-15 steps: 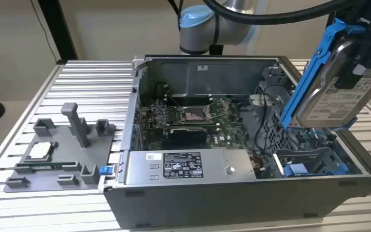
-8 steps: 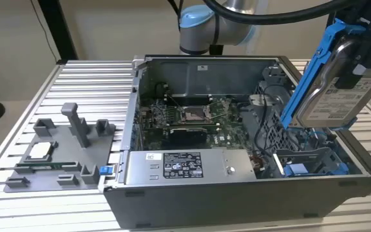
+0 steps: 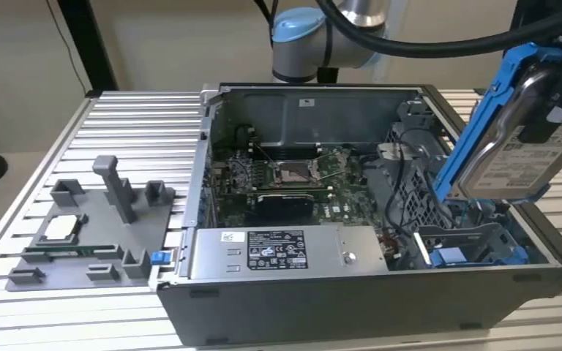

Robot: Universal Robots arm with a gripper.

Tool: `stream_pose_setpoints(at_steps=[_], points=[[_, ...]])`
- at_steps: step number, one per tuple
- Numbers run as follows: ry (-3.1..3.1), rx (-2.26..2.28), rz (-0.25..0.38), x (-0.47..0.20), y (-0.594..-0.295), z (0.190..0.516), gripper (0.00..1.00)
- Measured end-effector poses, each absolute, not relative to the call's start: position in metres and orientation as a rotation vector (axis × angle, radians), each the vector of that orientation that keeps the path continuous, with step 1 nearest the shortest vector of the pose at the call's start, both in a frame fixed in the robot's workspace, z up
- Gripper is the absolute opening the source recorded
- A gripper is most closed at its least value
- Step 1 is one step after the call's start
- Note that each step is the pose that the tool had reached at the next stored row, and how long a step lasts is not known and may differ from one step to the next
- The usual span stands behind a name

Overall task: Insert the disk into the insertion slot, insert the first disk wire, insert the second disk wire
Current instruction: 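Insert the disk into the insertion slot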

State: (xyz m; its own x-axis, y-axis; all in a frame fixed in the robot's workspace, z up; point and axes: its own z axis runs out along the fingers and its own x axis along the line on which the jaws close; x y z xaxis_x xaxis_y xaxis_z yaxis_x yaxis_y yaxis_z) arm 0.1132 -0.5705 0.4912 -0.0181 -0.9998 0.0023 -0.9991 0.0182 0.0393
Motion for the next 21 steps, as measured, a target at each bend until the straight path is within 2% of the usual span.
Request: stream_pose_setpoints(at_steps=[21], points=[[-2.220, 2.180, -0.041, 0.120, -0.576, 0.453, 0.00]])
